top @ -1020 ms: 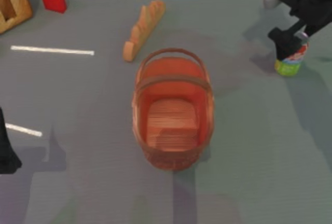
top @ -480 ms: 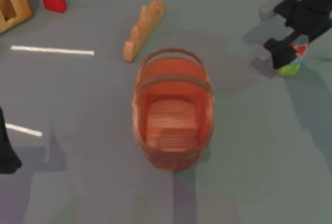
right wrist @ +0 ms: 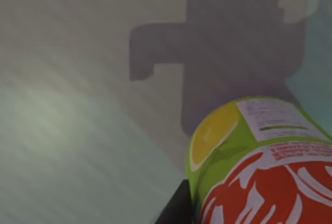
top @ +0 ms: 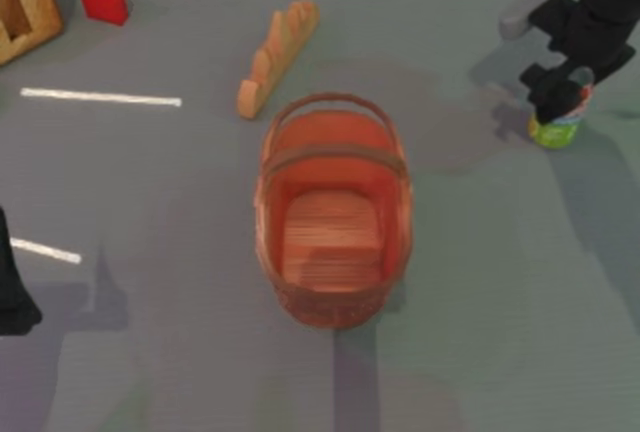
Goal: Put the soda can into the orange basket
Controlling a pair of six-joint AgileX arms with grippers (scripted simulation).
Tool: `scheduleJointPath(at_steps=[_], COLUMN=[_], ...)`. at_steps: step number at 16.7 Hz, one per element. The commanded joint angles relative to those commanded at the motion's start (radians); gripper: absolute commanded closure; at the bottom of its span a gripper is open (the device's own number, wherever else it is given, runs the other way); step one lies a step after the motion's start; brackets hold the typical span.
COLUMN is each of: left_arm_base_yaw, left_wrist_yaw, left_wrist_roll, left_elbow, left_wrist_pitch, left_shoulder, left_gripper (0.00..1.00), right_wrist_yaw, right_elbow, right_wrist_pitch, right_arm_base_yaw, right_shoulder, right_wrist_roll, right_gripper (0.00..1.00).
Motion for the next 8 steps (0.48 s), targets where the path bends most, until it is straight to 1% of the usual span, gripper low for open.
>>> scheduleJointPath(at_steps=[4,5,8], left_arm_base_yaw=[0.0,0.0,0.0], left_wrist_yaw=[0.0,0.0,0.0], left_wrist_roll=[0.0,0.0,0.0], left_elbow=[0.0,0.0,0.0], left_wrist_pitch=[0.0,0.0,0.0], left_shoulder=[0.0,0.0,0.0], left_gripper=[0.0,0.0,0.0], right_wrist_yaw=[0.0,0.0,0.0], right_elbow=[0.0,0.0,0.0], right_wrist_pitch=[0.0,0.0,0.0], right_arm_base_yaw=[0.0,0.0,0.0], right_shoulder=[0.0,0.0,0.0], right_wrist_roll=[0.0,0.0,0.0], right_gripper=[0.98,1.0,1.0])
